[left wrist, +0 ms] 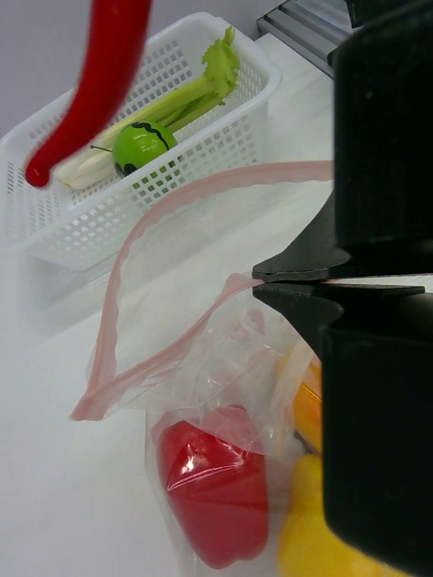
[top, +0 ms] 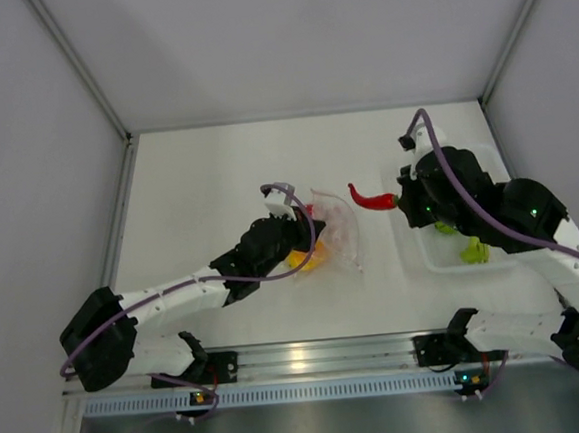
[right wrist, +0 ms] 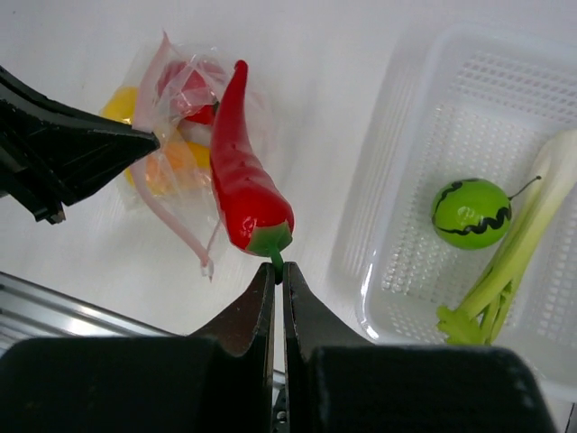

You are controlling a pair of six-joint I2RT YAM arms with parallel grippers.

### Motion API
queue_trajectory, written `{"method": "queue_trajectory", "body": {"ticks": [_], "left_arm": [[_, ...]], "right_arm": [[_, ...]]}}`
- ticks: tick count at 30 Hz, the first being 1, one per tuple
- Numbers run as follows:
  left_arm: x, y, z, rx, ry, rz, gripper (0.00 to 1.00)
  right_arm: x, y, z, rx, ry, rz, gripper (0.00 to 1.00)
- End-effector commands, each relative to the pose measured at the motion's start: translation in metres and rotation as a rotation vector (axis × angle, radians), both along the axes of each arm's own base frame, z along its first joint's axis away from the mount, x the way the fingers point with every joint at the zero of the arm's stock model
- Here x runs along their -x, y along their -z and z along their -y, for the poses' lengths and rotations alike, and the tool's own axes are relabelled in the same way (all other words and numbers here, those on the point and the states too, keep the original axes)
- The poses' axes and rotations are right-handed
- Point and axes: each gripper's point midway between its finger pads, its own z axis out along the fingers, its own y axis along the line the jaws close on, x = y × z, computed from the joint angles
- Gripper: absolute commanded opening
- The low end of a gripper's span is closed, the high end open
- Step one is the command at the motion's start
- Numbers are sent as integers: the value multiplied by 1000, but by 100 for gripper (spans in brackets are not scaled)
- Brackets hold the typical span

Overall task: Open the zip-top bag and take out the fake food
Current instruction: Place the fake vegetable in the bin.

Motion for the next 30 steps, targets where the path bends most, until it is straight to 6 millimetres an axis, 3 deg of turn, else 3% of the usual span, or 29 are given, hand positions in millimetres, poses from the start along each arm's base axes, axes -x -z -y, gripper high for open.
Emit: {"method": "queue_trajectory", "body": {"ticks": [1,4,7,13,14,16,17,19,20,22,23,25,26,28,29,30], "left_arm": [[-5,-28,7,72,0,33,0],[-3,-31,8,81,10,34,0],[0,-32,8,85,22,32,0],[5,-41,5,110,37,41,0],[6,-43,5,115,41,44,0],[9,-46,4,124,49,46,0],[10,-48,4,125,52,48,0],[12,-49,3,128,60,49,0],[12,-51,3,130,63,50,0],[15,-52,4,130,76,42,0],[16,-52,4,132,81,36,0],[18,-54,6,135,97,30,0],[18,-56,8,135,101,27,0],[19,-56,10,133,111,18,0],[19,-58,11,138,114,17,0],[19,-59,12,139,118,15,0]], "right_arm": [[2,-30,33,-25,111,79,0],[-3,-38,48,-15,182,115,0],[-13,-34,61,22,244,114,0],[-54,-15,102,14,457,112,0],[-65,-13,118,-7,531,131,0],[-75,-9,131,-49,592,143,0],[-82,1,146,-53,646,135,0],[-98,7,150,-106,662,155,0],[-103,24,158,-104,687,132,0],[-119,32,157,-144,675,155,0],[-121,51,159,-142,678,123,0],[-137,54,151,-201,645,175,0],[-137,74,149,-209,638,167,0],[-145,82,147,-260,650,219,0],[-140,104,150,-247,672,186,0],[-139,112,151,-252,686,178,0]]}}
